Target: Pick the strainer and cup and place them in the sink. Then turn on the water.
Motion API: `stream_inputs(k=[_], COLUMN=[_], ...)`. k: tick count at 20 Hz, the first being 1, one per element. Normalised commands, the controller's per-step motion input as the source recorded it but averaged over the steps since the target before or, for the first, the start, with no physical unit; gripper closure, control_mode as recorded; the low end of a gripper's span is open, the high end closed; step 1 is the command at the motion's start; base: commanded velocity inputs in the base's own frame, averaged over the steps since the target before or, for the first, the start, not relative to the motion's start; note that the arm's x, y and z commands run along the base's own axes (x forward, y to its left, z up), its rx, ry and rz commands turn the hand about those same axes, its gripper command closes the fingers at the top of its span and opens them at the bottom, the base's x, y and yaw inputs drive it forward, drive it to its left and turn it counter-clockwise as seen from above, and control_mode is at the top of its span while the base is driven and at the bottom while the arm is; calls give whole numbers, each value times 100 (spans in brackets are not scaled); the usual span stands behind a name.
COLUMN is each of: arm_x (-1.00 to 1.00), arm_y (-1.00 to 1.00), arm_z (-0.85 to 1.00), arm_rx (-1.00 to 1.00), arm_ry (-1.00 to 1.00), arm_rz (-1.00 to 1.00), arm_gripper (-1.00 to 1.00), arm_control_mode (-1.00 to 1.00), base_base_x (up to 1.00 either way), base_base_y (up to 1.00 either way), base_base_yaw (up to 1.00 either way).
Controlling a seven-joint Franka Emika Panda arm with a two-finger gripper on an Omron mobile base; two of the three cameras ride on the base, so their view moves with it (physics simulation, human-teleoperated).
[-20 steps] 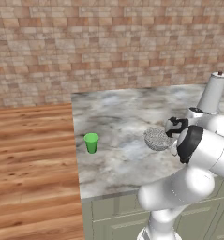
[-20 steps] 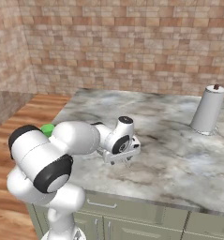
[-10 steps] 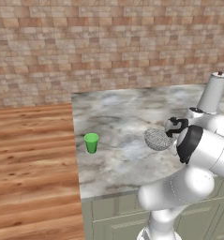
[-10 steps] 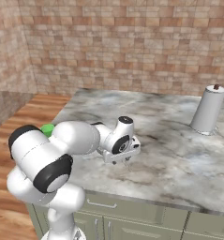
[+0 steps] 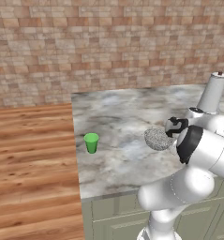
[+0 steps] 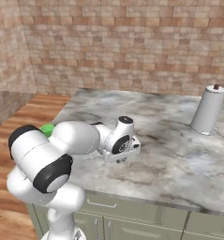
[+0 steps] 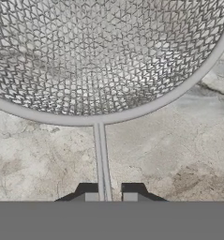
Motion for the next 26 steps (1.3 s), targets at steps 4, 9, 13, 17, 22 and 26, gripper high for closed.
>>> stream_inputs(k=[4, 9, 13, 17, 22, 26], arm_x=[0, -13, -26, -24, -29, -20], arm_y=[0, 0, 3, 14, 18, 31], arm_z=[24, 53, 59, 51, 50, 46], arm_rx=[-5, -2, 0, 0, 0, 0], arm_ry=[5, 1, 0, 0, -1, -1], arm_rz=[0, 0, 0, 0, 0, 0], arm_gripper=[100, 100, 100, 100, 100, 100], arm_control_mode=[-100, -100, -100, -100, -100, -100], base_base_x=[0, 0, 0, 0, 0, 0], base_base_y=[0, 0, 0, 0, 0, 0], base_base_yaw=[0, 0, 0, 0, 0, 0])
